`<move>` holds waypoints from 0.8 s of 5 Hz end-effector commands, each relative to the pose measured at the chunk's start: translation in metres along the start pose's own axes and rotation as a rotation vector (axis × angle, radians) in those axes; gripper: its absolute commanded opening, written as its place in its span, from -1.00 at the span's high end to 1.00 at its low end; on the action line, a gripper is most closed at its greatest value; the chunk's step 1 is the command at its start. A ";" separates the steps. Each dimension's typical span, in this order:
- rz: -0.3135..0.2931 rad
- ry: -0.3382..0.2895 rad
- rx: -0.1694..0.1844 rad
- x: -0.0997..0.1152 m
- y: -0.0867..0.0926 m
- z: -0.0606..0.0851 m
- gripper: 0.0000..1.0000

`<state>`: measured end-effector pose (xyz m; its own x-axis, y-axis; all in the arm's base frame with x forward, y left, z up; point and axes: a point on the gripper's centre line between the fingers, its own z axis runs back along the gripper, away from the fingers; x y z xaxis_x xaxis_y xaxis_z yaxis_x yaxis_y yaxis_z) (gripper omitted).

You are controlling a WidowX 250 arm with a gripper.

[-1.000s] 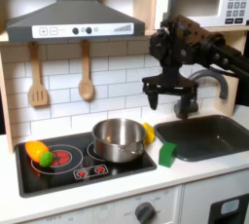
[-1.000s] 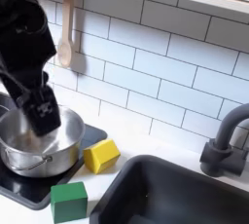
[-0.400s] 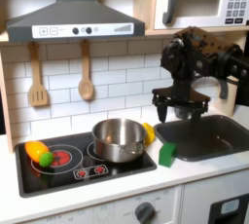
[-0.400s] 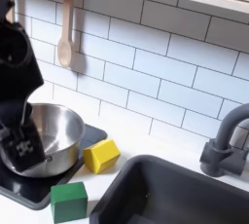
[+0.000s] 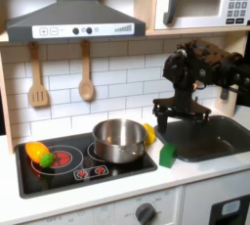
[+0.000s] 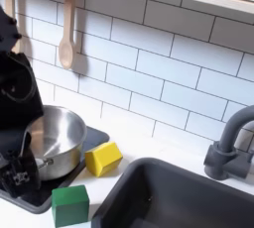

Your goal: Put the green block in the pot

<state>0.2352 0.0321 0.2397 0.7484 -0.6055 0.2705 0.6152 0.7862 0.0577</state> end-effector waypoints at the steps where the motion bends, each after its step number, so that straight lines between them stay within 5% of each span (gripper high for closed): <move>1: -0.009 -0.005 -0.044 0.001 -0.010 -0.008 -1.00; 4: 0.000 -0.055 -0.017 0.005 -0.013 0.001 -1.00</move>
<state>0.2311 0.0191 0.2409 0.7331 -0.5980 0.3239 0.6206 0.7831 0.0411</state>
